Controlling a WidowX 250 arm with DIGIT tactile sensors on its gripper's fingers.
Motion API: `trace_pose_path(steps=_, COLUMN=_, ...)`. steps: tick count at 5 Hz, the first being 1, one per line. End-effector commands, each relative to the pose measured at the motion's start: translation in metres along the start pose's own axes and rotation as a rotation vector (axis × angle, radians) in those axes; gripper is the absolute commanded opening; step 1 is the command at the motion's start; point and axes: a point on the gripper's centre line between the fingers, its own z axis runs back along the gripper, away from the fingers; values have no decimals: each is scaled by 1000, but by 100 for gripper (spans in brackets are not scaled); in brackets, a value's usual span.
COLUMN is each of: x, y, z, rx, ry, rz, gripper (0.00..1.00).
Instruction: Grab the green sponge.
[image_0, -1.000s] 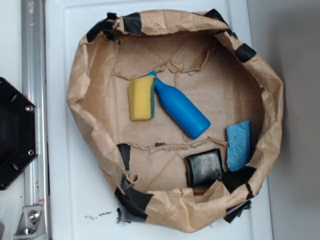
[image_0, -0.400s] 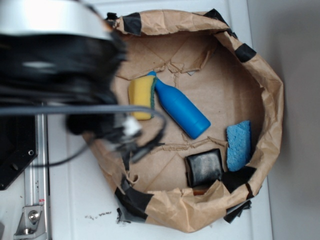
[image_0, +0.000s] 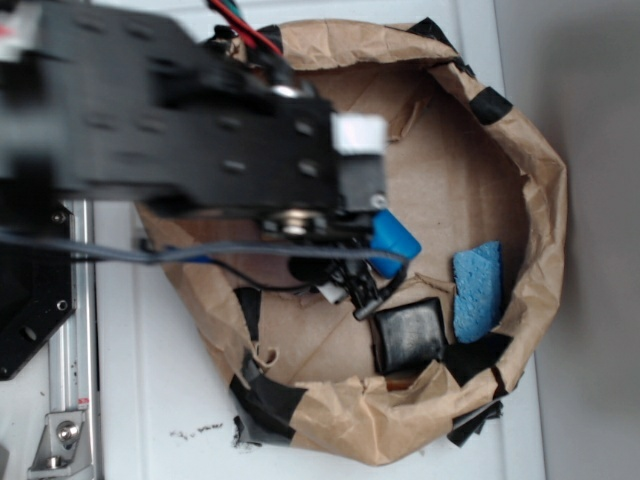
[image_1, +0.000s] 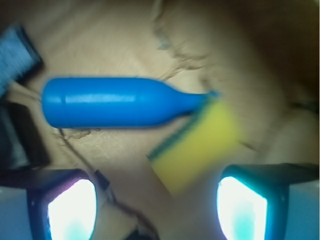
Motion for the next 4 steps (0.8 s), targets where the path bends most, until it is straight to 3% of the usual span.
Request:
trace_pose_path(steps=1, x=-4, y=13, z=-32, rx=60, ry=28, rz=-89, gripper=100)
trace_pose_path(steps=2, x=-7, y=45, z=-24, rx=89, ry=4, rz=-59, gripper=100)
trace_pose_path(steps=3, x=-5, y=56, z=-19, rx=75, ry=-12, rz=-47, gripper=66)
trace_pose_path(steps=4, x=-2, y=48, z=-24, rx=123, ry=-20, rz=-94, gripper=0)
